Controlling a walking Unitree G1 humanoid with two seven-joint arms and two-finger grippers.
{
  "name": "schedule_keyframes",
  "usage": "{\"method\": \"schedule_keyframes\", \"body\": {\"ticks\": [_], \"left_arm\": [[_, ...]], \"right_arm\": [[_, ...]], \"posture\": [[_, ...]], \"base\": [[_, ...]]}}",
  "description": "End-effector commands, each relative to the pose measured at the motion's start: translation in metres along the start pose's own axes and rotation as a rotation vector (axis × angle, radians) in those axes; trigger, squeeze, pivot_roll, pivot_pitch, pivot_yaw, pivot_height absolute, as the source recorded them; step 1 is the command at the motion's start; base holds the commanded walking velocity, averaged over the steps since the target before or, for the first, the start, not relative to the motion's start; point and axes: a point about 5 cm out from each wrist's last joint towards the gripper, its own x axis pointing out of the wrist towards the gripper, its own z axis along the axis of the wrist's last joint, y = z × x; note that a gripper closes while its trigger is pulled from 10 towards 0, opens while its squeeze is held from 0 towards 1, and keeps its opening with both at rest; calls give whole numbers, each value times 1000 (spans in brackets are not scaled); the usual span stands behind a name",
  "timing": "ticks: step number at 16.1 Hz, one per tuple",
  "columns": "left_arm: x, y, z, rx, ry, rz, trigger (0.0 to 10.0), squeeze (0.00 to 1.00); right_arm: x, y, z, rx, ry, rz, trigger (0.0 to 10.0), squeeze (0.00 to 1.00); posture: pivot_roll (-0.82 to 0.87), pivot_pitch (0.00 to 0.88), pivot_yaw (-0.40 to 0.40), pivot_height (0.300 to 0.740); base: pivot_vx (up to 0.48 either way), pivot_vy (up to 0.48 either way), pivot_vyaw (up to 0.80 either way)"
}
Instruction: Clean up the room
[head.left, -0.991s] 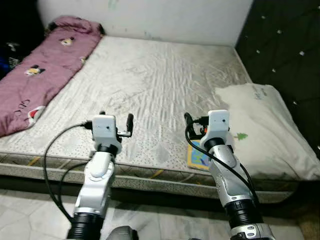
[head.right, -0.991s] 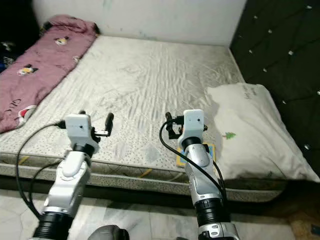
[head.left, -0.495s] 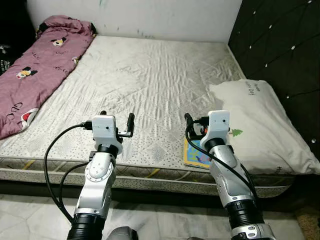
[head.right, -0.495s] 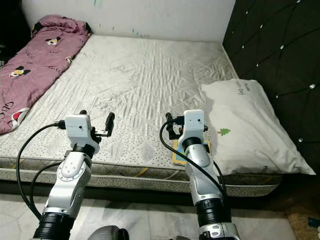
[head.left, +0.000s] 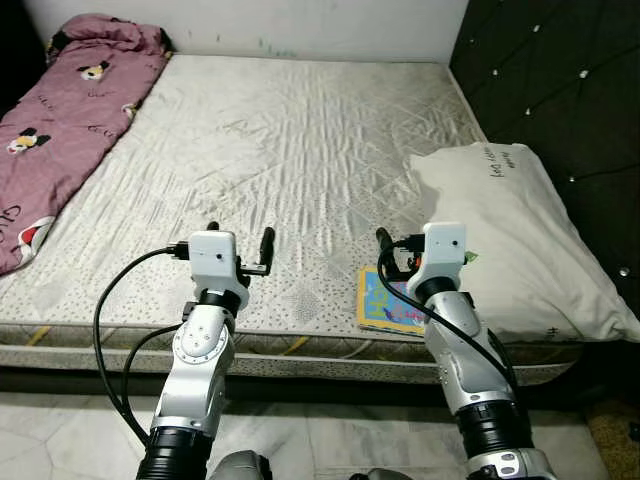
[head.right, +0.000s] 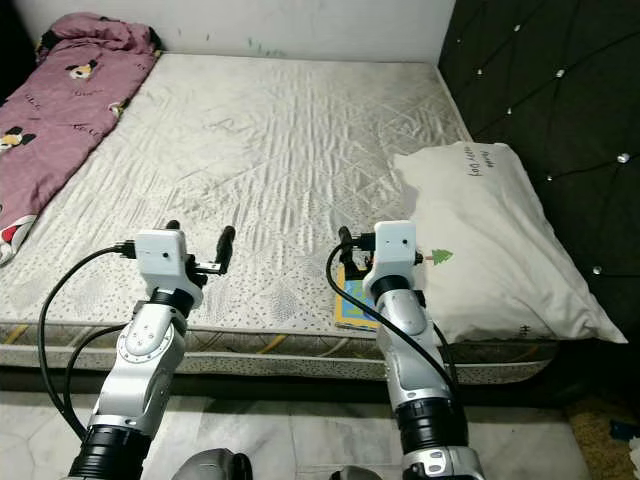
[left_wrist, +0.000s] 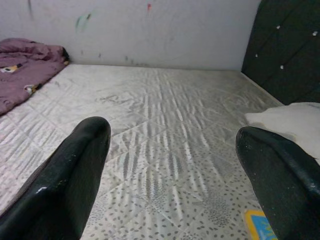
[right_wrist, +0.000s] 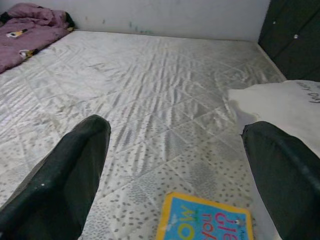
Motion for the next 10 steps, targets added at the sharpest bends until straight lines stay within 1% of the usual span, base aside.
{"method": "schedule_keyframes", "body": {"ticks": [1,7,10], "left_arm": [[-1,2,-1,-5,9,6,10000,0],[1,0,-1,-13,7,-1,10000,0],[1,1,-3,-29,21,29,10000,0]], "right_arm": [[1,1,3,1,-4,0,10000,0],[3,1,3,-3,-3,4,10000,0],[4,1,3,-2,-2,4,10000,0]], "posture": [[83,0,-14,740],[85,0,-16,740],[86,0,-16,740]], "base": [[0,0,0],[0,0,0],[0,0,-602]]}}
